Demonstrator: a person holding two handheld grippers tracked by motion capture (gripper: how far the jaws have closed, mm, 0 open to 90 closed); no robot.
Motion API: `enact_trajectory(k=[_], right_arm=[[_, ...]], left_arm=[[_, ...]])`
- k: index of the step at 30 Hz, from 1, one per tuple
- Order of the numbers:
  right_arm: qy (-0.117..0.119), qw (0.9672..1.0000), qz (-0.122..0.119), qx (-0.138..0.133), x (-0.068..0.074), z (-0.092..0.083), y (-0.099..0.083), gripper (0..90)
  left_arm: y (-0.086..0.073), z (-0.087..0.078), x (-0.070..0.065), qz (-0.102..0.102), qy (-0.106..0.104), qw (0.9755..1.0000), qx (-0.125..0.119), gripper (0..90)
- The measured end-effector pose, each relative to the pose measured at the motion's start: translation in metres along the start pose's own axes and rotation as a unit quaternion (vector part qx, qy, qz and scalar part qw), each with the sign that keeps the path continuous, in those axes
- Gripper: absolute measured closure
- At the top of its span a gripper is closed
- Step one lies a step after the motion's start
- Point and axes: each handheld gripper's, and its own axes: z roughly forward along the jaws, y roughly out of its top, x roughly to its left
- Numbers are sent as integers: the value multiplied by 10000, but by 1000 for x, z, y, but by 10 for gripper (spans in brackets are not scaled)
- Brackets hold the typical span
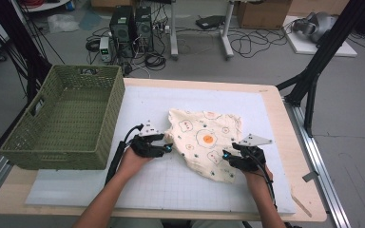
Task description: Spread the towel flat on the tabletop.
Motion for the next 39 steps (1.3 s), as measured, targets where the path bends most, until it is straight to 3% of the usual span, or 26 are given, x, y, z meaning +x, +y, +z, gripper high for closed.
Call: enact_trajectory(k=[3, 5, 7, 11, 16, 22, 26, 29, 31, 33, 35, 39], right_arm=[[51, 10000, -42, -15, 2, 2, -2, 491], [113, 9999, -41, 28, 4, 4, -3, 491], [204, 9997, -92, 84, 6, 6, -4, 490], [297, 9994, -141, 93, 10, 7, -4, 485], [368, 9991, -177, 107, 11, 7, -4, 480], [390, 9991, -143, 115, 11, 6, -4, 474], [552, 9982, -195, 100, 15, 6, -3, 474], [652, 9971, -278, 288, 18, 13, -4, 495], [672, 9968, -299, 326, 19, 16, -5, 543], [688, 9964, -356, 344, 18, 15, -4, 738], [579, 9967, -432, 372, 18, 15, -3, 859], [-59, 9981, -482, 389, 15, 16, -2, 873]], left_arm=[[4, 8, -2, 124, 18, 9999, 79, 483], [4, 9, -4, 192, 64, 9996, 172, 614], [4, 7, -5, 353, -22, 9991, 216, 804], [3, -6, -2, 174, -137, 9995, 227, 857], [0, -36, -4, 50, -351, 9994, -8, 856], [-6, -67, -5, -97, -658, 9975, -230, 853], [-12, -81, -6, -169, -1083, 9935, -300, 846], [-17, -87, -6, -267, -1278, 9906, -398, 838], [-20, -87, -4, -342, -1290, 9902, -413, 821], [-22, -87, 0, -512, -1216, 9902, -450, 766], [-23, -87, 4, -693, -1092, 9904, -488, 668], [-23, -86, 7, -927, -577, 9920, -633, 494]])
